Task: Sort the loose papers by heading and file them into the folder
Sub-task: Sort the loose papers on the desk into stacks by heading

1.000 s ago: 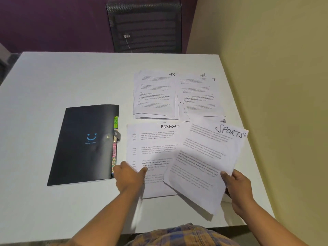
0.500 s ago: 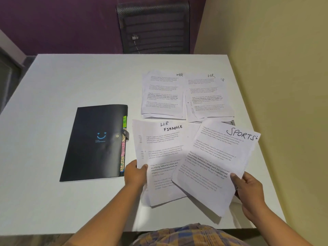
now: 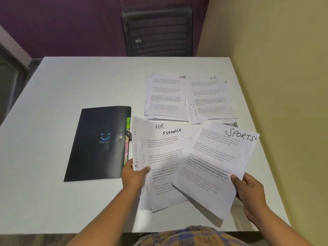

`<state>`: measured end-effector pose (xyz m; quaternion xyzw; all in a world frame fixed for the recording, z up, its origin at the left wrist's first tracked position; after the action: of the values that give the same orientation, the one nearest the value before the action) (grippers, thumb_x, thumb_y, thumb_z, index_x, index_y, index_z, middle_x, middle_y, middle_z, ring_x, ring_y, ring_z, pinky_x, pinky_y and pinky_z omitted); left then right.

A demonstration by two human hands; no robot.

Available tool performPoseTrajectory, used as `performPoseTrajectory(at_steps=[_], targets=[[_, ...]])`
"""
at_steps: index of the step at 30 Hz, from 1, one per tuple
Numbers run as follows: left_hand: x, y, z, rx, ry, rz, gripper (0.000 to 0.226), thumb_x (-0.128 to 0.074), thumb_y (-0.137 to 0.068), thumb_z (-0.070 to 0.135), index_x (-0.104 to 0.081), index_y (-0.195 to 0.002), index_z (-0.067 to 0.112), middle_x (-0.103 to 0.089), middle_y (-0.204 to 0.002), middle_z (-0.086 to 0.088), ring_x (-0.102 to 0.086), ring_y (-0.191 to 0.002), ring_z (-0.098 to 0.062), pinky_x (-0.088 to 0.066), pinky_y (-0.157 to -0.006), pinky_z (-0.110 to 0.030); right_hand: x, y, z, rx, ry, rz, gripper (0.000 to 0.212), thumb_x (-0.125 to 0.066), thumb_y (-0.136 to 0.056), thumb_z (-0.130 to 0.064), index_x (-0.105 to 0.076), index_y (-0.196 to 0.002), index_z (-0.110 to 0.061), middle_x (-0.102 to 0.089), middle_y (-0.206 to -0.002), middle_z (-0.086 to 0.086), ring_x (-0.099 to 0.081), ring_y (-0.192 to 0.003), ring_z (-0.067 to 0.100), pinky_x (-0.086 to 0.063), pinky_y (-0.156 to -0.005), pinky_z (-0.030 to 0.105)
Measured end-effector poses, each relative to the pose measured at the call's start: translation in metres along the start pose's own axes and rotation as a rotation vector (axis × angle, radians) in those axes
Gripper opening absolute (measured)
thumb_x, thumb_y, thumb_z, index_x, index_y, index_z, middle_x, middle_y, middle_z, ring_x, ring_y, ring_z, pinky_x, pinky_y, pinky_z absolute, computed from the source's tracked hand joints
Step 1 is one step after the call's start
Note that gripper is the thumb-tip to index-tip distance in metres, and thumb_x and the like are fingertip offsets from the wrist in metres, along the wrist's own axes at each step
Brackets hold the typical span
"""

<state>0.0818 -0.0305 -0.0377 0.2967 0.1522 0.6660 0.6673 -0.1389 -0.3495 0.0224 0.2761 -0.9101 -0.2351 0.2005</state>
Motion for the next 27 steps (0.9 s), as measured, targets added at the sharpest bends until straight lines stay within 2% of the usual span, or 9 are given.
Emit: performPoseTrajectory(at_steps=[3,5,9,12,15,22,24,25,27], targets=[[0.006,0.004,0.007,-0.066,-0.005,0.048,0.009,-0.065,-0.093,0.016,-0.068,-0.100,0.014,-0.074,-0.098,-0.004,-0.070,-0.081,-0.018,-0.056,-0.073,-0.031,-0.001,0.001,-0.001,0.004,0.001,0.003,0.014,-0.058,-0.097,-0.008,-0.070,-0.098,-0.017,-0.074,-0.095,0.004,-0.066,-0.084,0.030,-0.053,-0.087,0.048],[0.009,0.004,0.012,-0.124,-0.033,0.087,0.013,-0.057,-0.097,0.018,-0.069,-0.099,0.014,-0.074,-0.100,-0.007,-0.067,-0.078,-0.017,-0.054,-0.073,-0.029,-0.002,0.002,-0.002,0.009,0.004,-0.003,0.014,-0.058,-0.097,-0.008,-0.070,-0.102,-0.015,-0.074,-0.095,0.004,-0.066,-0.083,0.029,-0.053,-0.087,0.048],[0.012,0.003,0.025,-0.217,-0.004,0.076,0.015,-0.055,-0.098,0.021,-0.068,-0.096,0.028,-0.074,-0.097,0.000,-0.071,-0.092,-0.022,-0.057,-0.085,-0.040,-0.004,0.003,-0.001,0.017,0.004,-0.016,0.016,-0.058,-0.097,-0.007,-0.070,-0.107,-0.011,-0.075,-0.096,0.006,-0.067,-0.083,0.030,-0.054,-0.084,0.046],[0.011,0.002,0.033,-0.258,-0.013,0.056,0.017,-0.054,-0.099,0.024,-0.068,-0.094,0.033,-0.075,-0.097,0.001,-0.071,-0.091,-0.020,-0.057,-0.083,-0.038,-0.005,0.003,-0.001,0.019,0.002,-0.023,0.016,-0.058,-0.097,-0.007,-0.070,-0.108,-0.011,-0.075,-0.096,0.007,-0.067,-0.082,0.029,-0.054,-0.081,0.041],[0.011,-0.001,0.036,-0.258,0.005,0.054,0.015,-0.052,-0.100,0.029,-0.067,-0.099,0.029,-0.075,-0.097,0.000,-0.071,-0.088,-0.017,-0.057,-0.079,-0.034,-0.007,0.004,-0.001,0.014,0.000,-0.026,0.016,-0.058,-0.097,-0.008,-0.069,-0.107,-0.011,-0.075,-0.096,0.006,-0.067,-0.083,0.029,-0.054,-0.083,0.043],[0.011,-0.011,0.032,-0.188,-0.057,0.085,0.039,-0.051,-0.099,0.040,-0.067,-0.078,0.012,-0.072,-0.076,-0.006,-0.066,-0.070,-0.023,-0.052,-0.065,-0.032,-0.005,0.003,0.002,0.012,-0.004,-0.030,0.016,-0.058,-0.097,-0.007,-0.069,-0.107,-0.012,-0.075,-0.095,0.007,-0.067,-0.081,0.030,-0.054,-0.083,0.044],[0.009,-0.012,0.031,-0.183,-0.132,0.046,0.031,-0.056,-0.096,0.038,-0.068,-0.086,0.011,-0.072,-0.082,-0.005,-0.067,-0.076,-0.024,-0.051,-0.066,-0.030,-0.005,0.003,0.003,0.014,-0.006,-0.032,0.015,-0.058,-0.097,-0.007,-0.069,-0.105,-0.013,-0.075,-0.094,0.006,-0.067,-0.080,0.029,-0.054,-0.081,0.042],[0.009,-0.012,0.032,-0.203,-0.208,0.044,0.025,-0.060,-0.094,0.036,-0.068,-0.099,0.012,-0.073,-0.094,-0.005,-0.068,-0.086,-0.025,-0.052,-0.072,-0.031,-0.006,0.002,0.003,0.016,-0.008,-0.037,0.015,-0.058,-0.097,-0.007,-0.070,-0.105,-0.013,-0.075,-0.093,0.005,-0.067,-0.080,0.029,-0.054,-0.080,0.041],[0.013,-0.006,0.037,-0.281,-0.389,0.133,0.039,-0.066,-0.089,0.031,-0.057,-0.123,0.017,-0.063,-0.121,-0.003,-0.063,-0.104,-0.025,-0.053,-0.086,-0.037,-0.005,0.000,0.004,0.026,0.000,-0.042,0.015,-0.059,-0.097,-0.008,-0.071,-0.105,-0.011,-0.074,-0.089,0.007,-0.064,-0.078,0.029,-0.051,-0.078,0.040]])
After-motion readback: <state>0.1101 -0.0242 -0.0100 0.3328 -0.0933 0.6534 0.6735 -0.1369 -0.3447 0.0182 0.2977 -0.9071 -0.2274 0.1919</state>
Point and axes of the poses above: each hand's wrist, its own y-axis away from the middle knuckle, its own x-axis out of the back of the hand, z = x × y, the point moved 7 cm from there along -y, towards the middle knuckle
